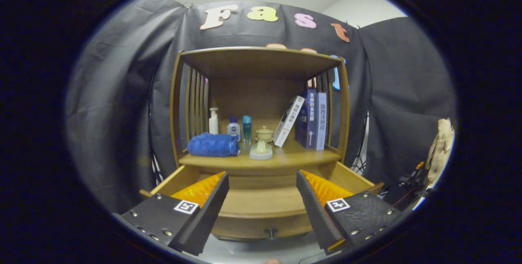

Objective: Pull open the drawer, take out the items inside it, and place them on the countertop above the cabinet.

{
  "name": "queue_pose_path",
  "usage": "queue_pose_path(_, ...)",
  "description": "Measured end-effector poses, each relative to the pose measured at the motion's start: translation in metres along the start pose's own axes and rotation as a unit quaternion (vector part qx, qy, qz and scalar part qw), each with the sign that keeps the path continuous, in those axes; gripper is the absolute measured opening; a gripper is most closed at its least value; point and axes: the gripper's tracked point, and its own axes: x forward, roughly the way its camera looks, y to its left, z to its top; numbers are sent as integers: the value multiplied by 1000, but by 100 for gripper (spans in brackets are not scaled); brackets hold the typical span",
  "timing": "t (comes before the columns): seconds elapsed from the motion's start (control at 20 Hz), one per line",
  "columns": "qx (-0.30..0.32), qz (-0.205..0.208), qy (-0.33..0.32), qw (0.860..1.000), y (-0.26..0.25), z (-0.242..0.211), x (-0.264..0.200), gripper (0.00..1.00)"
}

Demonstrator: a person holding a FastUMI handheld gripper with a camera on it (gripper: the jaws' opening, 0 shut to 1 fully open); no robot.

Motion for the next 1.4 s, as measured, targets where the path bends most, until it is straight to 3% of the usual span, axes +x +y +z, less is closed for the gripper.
queue_pose_path(0.65,28,-9,53,998,-20,-106,0,99)
queue_pose_path(0.8,36,-1,73,997,-16,-128,11,99)
queue_pose_path(0.85,38,19,91,995,-8,-139,13,99)
queue_pose_path(1.15,-9,24,47,999,2,-133,35,99)
queue_pose_path(1.4,20,29,24,999,5,-122,67,99)
